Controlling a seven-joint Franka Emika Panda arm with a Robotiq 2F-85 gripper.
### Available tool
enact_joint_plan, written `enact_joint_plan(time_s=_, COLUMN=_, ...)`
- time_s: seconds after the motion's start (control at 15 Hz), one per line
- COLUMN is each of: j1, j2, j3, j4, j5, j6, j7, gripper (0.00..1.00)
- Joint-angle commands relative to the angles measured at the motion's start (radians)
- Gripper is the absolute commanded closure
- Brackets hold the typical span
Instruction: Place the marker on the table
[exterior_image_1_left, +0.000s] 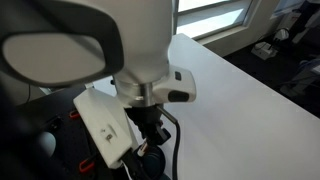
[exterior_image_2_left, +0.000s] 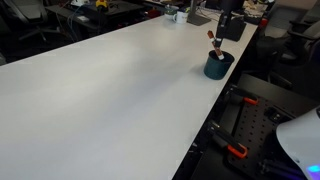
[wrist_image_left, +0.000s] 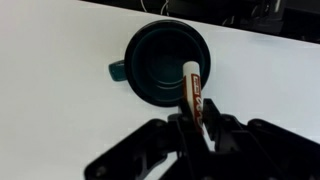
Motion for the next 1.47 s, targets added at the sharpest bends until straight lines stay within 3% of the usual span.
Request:
enact_joint_plan(time_s=0.0, j1=0.032, j2=-0.183, j3=0.052, j4=-0.021, j5=-0.018, j6=-0.108, j7=0.065, gripper=0.95)
enact_joint_plan(time_s=0.27, j1=0.102, j2=-0.261, j3=0.107, j4=-0.013, j5=0.009, j6=-0.205, j7=0.048, gripper=0.95)
enact_joint_plan(time_s=0.47, j1=0.197, j2=-0.243, j3=0.101, j4=-0.001, j5=0.108, j6=-0.327, j7=-0.013, gripper=0.95)
enact_joint_plan(time_s=0.73, j1=0.287, j2=-0.195, j3=0.088, j4=-0.004, j5=0.249, j6=-0.370, j7=-0.067, gripper=0.95)
enact_joint_plan(time_s=1.0, j1=0.302, j2=-0.124, j3=0.090, j4=-0.006, j5=0.315, j6=-0.313, j7=-0.082, gripper=0.95)
enact_joint_plan(time_s=1.4, j1=0.275, j2=0.044, j3=0.076, j4=-0.007, j5=0.378, j6=-0.123, j7=-0.071, gripper=0.95)
